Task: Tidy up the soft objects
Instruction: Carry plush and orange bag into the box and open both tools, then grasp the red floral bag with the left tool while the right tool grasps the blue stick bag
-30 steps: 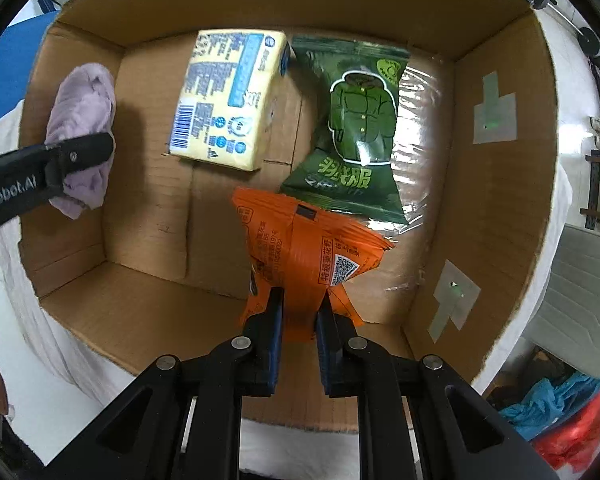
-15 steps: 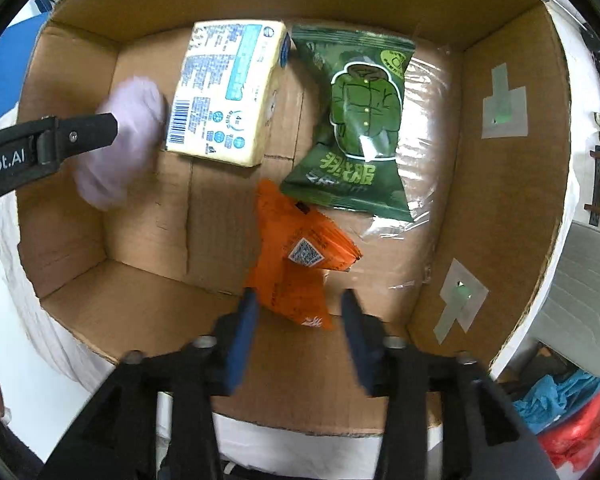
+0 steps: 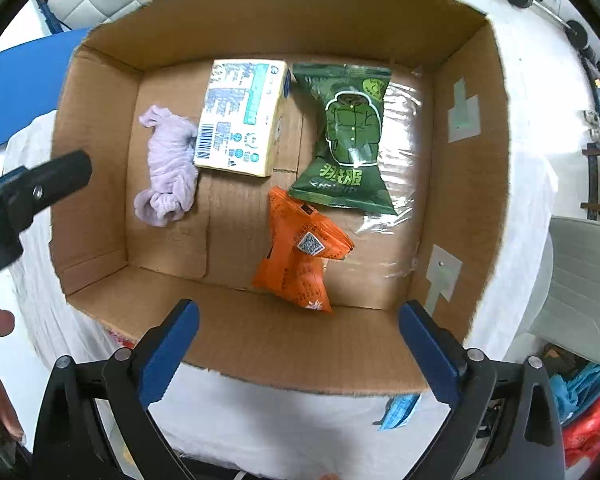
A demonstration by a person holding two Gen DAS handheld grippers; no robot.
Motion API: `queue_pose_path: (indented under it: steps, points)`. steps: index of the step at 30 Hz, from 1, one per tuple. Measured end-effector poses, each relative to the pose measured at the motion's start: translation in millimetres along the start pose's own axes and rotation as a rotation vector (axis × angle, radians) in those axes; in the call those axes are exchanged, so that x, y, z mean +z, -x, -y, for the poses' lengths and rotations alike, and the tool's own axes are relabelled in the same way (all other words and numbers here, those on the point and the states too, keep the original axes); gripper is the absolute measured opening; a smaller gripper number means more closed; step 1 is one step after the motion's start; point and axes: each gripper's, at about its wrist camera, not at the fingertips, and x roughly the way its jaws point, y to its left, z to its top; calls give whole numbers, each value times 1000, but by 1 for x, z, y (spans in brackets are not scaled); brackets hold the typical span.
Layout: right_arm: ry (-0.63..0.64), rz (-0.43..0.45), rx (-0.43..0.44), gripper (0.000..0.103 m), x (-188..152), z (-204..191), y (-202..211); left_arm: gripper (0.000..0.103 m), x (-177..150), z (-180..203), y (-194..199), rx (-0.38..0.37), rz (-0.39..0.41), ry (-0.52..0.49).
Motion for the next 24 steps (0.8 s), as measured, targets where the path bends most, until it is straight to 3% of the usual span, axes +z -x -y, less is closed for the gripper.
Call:
queue_pose_path:
  steps: [6,13,18,24]
  points:
    - [-34,82,4,103,-34,6,25,95,-41,-11,35,-8,76,23]
    - [-122,136,14,103,-99,35,25,95,-112,-28,51,88,153,71]
    - [-213,102,-32,103,-144,59,-15,95,-152,-52,20,138,81,124]
    - [-375,32,-51,103,-172,94,-87,95,-187,-71,-66,212,-80,141]
